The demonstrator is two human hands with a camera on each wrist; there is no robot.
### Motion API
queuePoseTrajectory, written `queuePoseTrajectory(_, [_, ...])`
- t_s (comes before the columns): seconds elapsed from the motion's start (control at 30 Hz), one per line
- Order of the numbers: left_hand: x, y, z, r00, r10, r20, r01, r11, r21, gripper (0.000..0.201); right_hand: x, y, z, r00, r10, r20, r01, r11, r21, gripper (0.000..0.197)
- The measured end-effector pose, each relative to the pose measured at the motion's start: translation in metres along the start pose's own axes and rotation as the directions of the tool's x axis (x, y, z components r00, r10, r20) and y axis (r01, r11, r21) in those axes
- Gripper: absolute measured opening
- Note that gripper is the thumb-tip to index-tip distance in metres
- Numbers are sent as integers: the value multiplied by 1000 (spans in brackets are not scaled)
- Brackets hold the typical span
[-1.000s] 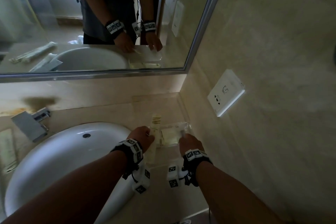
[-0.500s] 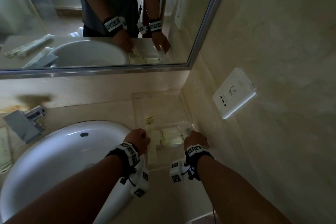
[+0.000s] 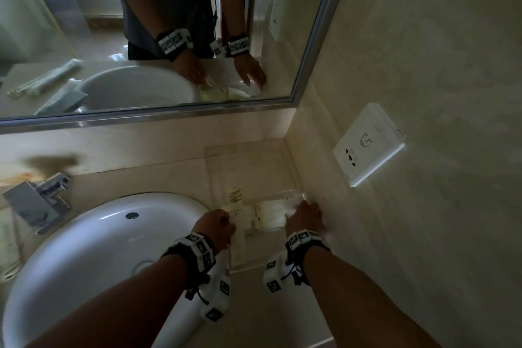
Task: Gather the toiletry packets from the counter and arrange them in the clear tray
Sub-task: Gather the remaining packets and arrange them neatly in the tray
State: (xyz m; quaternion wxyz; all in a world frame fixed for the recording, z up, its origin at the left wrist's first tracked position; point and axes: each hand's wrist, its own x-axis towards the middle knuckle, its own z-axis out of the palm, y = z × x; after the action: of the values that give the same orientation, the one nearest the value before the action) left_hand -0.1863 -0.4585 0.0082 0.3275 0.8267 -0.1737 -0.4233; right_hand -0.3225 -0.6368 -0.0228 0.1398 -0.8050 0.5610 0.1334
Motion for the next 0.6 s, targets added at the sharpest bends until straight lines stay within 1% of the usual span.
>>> queuePoseTrajectory(0.07, [3, 2, -1, 1000, 5, -8, -5, 1000, -5, 13, -6, 3, 2, 998, -25, -55, 26, 1000, 16, 63])
queuePoseTrajectory(0.13, [6, 4, -2, 1000, 7, -17, -7, 1000, -15, 11, -13, 5, 4, 994, -71, -81, 72, 997, 12, 65])
queuePoseTrajectory(0.23, [10, 8, 2, 1000, 16, -13, -16, 1000, 2, 11, -21, 11, 4, 979, -185, -81, 181, 982, -61, 53])
queuePoseTrajectory(0.3, [11, 9, 7, 1000, 23, -11, -23, 1000, 17, 13, -26, 15, 5, 972, -230, -50, 227, 972, -52, 46])
queuePoseTrajectory(0.37, [11, 11, 12, 1000, 25, -11, -25, 999, 42, 15, -30, 19, 7, 972, -236, -12, 235, 971, -40, 43])
queuePoseTrajectory(0.43, [12, 10, 17, 1000, 28, 0, -28, 998, 54, 15, -34, 23, 11, 973, -229, 23, 229, 973, -18, 45])
queuePoseTrajectory(0.53, [13, 7, 22, 999, 39, 26, -41, 997, 61, 14, -37, 26, 15, 971, -239, 26, 238, 971, 37, 47])
queuePoseTrajectory(0.6, [14, 5, 24, 999, 42, 34, -45, 996, 79, 10, -38, 27, 17, 968, -248, 37, 245, 967, 61, 42])
